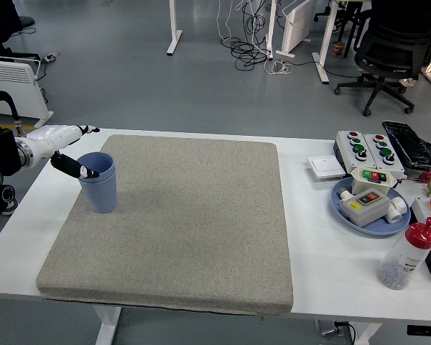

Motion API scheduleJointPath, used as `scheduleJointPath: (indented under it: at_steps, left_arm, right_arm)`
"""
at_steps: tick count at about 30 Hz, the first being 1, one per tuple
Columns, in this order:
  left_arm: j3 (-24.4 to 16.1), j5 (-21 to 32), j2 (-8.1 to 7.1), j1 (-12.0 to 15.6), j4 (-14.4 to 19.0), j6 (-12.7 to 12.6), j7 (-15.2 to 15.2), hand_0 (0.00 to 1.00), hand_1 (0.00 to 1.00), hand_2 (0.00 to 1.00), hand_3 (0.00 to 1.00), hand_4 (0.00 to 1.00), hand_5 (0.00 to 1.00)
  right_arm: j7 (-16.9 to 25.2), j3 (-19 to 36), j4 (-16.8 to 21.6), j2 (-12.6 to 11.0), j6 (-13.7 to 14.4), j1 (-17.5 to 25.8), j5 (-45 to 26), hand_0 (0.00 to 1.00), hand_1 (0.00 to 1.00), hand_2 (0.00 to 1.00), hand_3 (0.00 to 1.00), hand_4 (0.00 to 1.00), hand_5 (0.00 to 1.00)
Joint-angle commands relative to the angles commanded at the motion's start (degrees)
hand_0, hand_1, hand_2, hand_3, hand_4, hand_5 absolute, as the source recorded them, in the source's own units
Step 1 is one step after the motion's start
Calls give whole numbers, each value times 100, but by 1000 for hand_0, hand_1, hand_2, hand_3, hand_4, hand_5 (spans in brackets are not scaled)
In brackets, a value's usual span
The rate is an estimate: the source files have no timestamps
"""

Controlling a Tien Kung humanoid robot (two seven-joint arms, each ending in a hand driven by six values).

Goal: Push cup pick cup insert cup

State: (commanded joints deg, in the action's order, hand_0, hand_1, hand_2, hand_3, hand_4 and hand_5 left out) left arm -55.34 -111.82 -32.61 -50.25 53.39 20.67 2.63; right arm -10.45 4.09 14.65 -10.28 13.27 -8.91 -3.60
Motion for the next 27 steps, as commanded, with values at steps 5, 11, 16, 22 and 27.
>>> scheduleJointPath:
  at_steps: [5, 11, 16, 22, 27]
  left_arm:
    - [-61, 17, 6, 26, -17, -99, -34, 998, 998, 998, 998, 998, 542]
    - [-312, 503, 0, 232, 288, -1165, -619, 998, 998, 998, 998, 998, 613]
    - [-625, 1402, 11, 515, 825, -2227, -1134, 866, 888, 933, 902, 836, 757]
    - [-1081, 2844, 182, 1088, 1832, -3091, -1296, 652, 679, 668, 685, 666, 836]
    - [-1437, 4073, 423, 1842, 2631, -3064, -982, 575, 631, 610, 603, 586, 935]
  right_arm:
    - [5, -5, -1, -1, 1, 0, -9, 708, 646, 655, 575, 101, 468]
    - [-4, 15, -5, -1, -1, -3, 25, 709, 645, 655, 576, 101, 468]
    - [-7, 20, -7, 1, -2, -8, 31, 708, 645, 654, 575, 102, 465]
    - [13, -2, -13, -8, -4, -15, 15, 708, 645, 655, 575, 101, 469]
    - [26, -8, -17, -15, 0, -16, 27, 708, 645, 655, 575, 101, 467]
